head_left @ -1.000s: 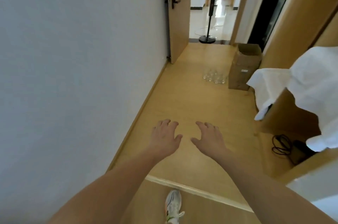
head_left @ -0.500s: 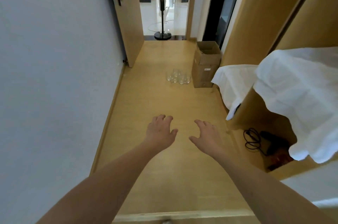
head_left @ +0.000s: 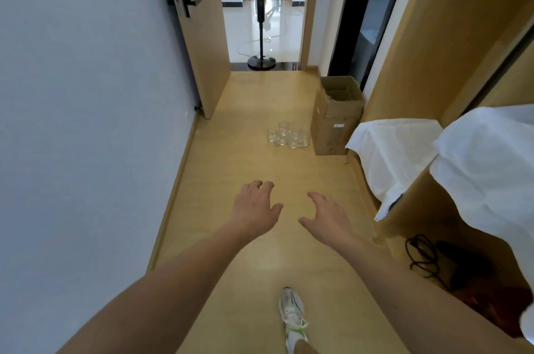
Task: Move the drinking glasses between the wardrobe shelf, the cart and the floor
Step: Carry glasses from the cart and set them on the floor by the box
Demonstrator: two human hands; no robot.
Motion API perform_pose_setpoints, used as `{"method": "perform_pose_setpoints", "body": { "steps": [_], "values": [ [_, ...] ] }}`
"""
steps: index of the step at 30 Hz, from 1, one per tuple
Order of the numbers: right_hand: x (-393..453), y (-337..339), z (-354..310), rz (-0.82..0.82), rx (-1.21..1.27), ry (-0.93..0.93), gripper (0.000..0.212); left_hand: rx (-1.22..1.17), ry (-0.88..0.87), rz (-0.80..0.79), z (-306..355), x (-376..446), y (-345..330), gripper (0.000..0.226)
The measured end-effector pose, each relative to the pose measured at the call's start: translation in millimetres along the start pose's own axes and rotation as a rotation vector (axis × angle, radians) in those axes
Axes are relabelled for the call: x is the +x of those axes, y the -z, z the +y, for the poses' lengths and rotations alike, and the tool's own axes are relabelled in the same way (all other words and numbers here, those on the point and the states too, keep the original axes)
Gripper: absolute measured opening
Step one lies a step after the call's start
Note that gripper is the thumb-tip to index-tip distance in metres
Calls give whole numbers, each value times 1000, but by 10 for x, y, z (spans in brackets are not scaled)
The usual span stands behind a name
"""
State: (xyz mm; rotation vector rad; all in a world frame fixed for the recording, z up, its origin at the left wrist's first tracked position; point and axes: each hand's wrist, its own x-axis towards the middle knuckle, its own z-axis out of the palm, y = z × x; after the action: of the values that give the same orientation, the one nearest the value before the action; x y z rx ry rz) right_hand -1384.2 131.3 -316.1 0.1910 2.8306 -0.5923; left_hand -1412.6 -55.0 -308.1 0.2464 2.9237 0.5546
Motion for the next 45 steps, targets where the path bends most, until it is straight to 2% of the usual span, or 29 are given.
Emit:
{"method": "perform_pose_setpoints", "body": {
  "steps": [11,25,32,45],
  "values": [
    [2063,761,-52,14,66,3,73,11,46,36,196,2066,489,59],
    [3660,806,-112,-49,125,-71,75,27,17,-47,-7,3763,479,58],
    [4709,951,-311,-47,133,-155,74,16,-34,-100,-276,4930,565,58],
    [6245,1010,-790,-106,134,-240,74,-78,34,-169,-975,6632,799,57]
  ]
}}
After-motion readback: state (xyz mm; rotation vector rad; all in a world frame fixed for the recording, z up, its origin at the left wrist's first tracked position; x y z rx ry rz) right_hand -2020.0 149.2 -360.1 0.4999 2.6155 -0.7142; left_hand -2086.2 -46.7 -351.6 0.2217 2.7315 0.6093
